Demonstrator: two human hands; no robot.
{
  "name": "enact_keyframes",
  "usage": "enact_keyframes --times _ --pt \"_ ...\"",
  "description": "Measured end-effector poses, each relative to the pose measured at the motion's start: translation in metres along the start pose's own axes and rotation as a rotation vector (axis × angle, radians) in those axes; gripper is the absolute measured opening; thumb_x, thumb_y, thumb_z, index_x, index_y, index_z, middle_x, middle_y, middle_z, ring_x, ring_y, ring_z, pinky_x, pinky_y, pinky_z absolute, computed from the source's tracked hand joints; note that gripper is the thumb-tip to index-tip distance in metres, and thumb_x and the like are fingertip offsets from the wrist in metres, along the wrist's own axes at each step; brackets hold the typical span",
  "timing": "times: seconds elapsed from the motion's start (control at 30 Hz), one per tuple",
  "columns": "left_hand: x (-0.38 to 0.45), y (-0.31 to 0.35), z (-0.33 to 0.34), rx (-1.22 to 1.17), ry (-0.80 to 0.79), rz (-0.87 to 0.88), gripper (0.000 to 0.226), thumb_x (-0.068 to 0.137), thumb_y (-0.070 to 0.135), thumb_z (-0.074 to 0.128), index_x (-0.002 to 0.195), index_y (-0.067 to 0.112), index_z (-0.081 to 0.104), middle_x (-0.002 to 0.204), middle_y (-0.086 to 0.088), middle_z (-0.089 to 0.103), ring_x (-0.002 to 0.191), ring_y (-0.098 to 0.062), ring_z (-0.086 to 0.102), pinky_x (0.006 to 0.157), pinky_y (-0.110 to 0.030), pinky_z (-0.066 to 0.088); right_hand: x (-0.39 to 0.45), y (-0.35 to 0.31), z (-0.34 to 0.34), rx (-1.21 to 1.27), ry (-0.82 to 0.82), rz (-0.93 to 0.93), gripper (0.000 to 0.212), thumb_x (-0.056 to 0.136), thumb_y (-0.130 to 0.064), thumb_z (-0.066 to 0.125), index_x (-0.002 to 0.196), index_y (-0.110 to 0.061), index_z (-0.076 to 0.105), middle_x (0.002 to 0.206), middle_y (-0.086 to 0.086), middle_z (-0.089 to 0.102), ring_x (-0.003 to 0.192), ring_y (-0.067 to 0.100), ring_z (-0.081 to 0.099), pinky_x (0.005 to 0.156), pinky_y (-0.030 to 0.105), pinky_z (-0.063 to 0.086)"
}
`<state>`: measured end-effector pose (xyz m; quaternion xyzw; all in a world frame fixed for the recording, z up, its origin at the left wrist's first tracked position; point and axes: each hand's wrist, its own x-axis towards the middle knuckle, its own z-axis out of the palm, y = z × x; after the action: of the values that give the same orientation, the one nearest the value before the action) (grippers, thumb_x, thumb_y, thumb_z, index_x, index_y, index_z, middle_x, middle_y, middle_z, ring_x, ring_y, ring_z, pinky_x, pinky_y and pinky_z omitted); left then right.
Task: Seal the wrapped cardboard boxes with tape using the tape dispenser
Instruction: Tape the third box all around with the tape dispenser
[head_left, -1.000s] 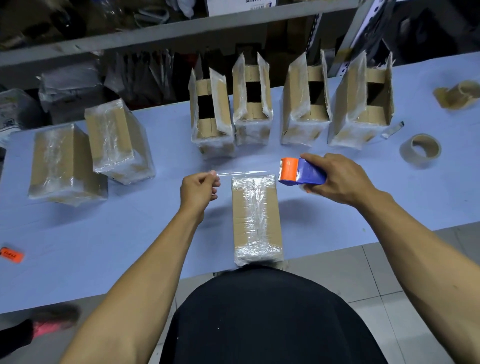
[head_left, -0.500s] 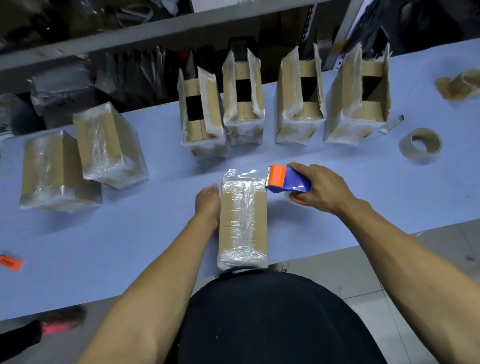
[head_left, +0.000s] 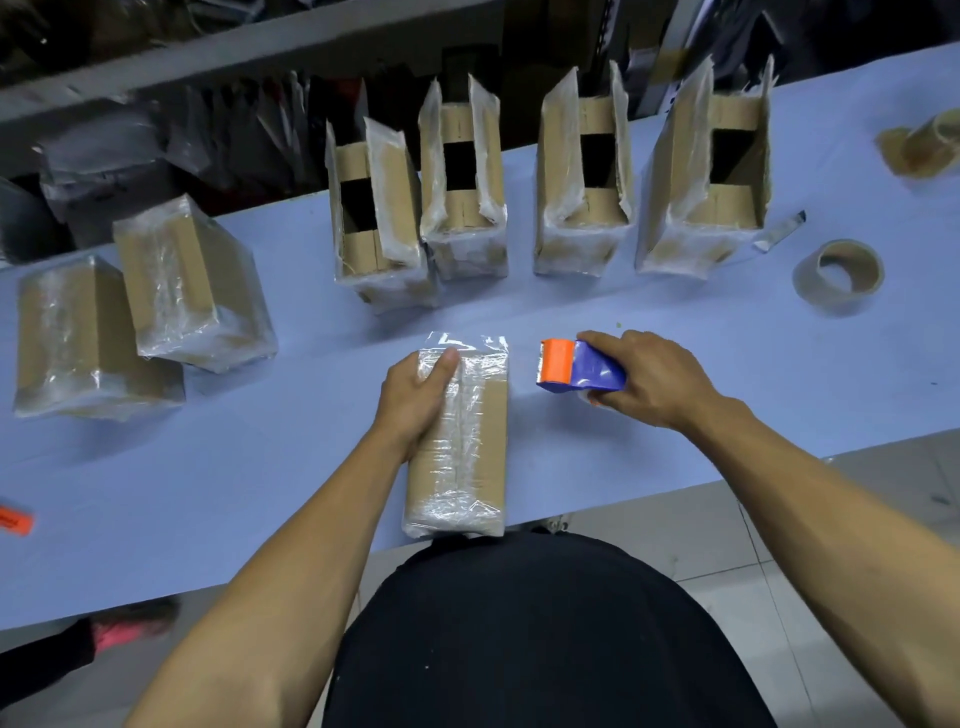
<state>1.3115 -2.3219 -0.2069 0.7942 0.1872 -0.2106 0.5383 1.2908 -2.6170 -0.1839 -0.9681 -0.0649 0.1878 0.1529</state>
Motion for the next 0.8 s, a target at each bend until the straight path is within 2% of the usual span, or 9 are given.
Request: enact_keyframes --times 0.07,0.17,0.27,0.33,0.43,0.57,0.67,0.73,0.8 --pt "-0.001 0.001 0.000 0.010 0.008 -0.004 0.051 0.076 0.071 0.061 0.094 0.025 0.070 0.096 0.001 0.076 0.091 -0.021 0.073 0.090 -0.050 0.058 0.011 -0.023 0.003 -0.134 0.026 -0.015 0.060 0.082 -0.039 0.068 0.138 -0.031 0.047 0.101 0.008 0.060 0.094 0.031 0.058 0.072 0.034 0.041" --pt "-0.002 0.004 0.001 0.030 0.004 0.002 0.057 0.074 0.074 0.061 0.101 0.025 0.070 0.098 0.004 0.076 0.091 -0.017 0.073 0.089 -0.049 0.059 0.029 -0.061 0.001 -0.344 0.078 0.004 0.045 0.077 -0.021 0.065 0.120 -0.022 0.053 0.090 0.009 0.057 0.083 0.032 0.056 0.067 0.033 0.030" --pt "-0.003 0.004 0.001 0.017 -0.013 0.010 0.058 0.074 0.074 0.062 0.108 0.028 0.070 0.102 0.006 0.076 0.093 -0.016 0.073 0.091 -0.049 0.058 0.040 -0.087 0.007 -0.473 0.050 0.040 0.038 0.074 -0.012 0.066 0.110 -0.017 0.055 0.094 0.009 0.059 0.087 0.031 0.058 0.071 0.035 0.030" --pt "-0.003 0.005 0.001 0.005 -0.015 -0.006 0.065 0.071 0.075 0.063 0.115 0.029 0.069 0.109 0.006 0.075 0.100 -0.016 0.072 0.096 -0.048 0.056 0.042 -0.083 0.014 -0.451 0.040 0.110 0.050 0.077 -0.015 0.068 0.124 -0.016 0.051 0.104 0.012 0.059 0.097 0.033 0.057 0.078 0.037 0.036" --pt "-0.004 0.004 0.002 -0.018 0.050 -0.029 0.073 0.066 0.074 0.067 0.124 0.030 0.064 0.122 0.006 0.069 0.113 -0.015 0.066 0.102 -0.044 0.052 0.037 -0.063 0.024 -0.414 0.084 0.277 0.078 0.081 -0.018 0.067 0.148 -0.013 0.028 0.115 0.016 0.053 0.103 0.035 0.052 0.083 0.041 0.040" --pt "-0.005 -0.001 -0.001 -0.119 0.133 -0.006 0.066 0.082 0.052 0.077 0.137 0.021 0.058 0.138 0.001 0.062 0.126 -0.012 0.058 0.110 -0.035 0.046 0.040 -0.073 0.048 -0.195 0.008 0.267 0.082 0.086 -0.009 0.058 0.154 -0.009 0.013 0.128 0.023 0.044 0.111 0.038 0.046 0.090 0.041 0.036" --pt "-0.006 -0.006 -0.005 -0.114 0.190 0.029 0.053 0.086 0.042 0.076 0.133 0.021 0.062 0.135 0.005 0.062 0.126 -0.009 0.057 0.098 -0.017 0.044 0.036 -0.083 0.057 -0.102 -0.058 0.257 0.080 0.089 -0.006 0.054 0.156 -0.007 0.010 0.130 0.024 0.043 0.112 0.038 0.047 0.091 0.039 0.036" --pt "-0.007 -0.008 -0.008 -0.111 0.225 0.062 0.032 0.087 0.040 0.076 0.116 0.029 0.066 0.121 0.010 0.068 0.117 -0.009 0.062 0.092 -0.017 0.048 0.030 -0.086 0.055 0.039 0.082 0.287 0.067 0.093 -0.007 0.051 0.154 -0.009 0.025 0.129 0.024 0.045 0.113 0.039 0.046 0.093 0.039 0.038" --pt "-0.008 -0.010 -0.010 -0.142 0.206 0.073 0.016 0.089 0.038 0.073 0.103 0.033 0.068 0.108 0.011 0.072 0.105 -0.010 0.068 0.094 -0.032 0.056 0.023 -0.098 0.051 0.401 0.308 0.259 0.043 0.096 -0.008 0.049 0.139 -0.010 0.053 0.123 0.018 0.057 0.111 0.033 0.052 0.089 0.032 0.040"
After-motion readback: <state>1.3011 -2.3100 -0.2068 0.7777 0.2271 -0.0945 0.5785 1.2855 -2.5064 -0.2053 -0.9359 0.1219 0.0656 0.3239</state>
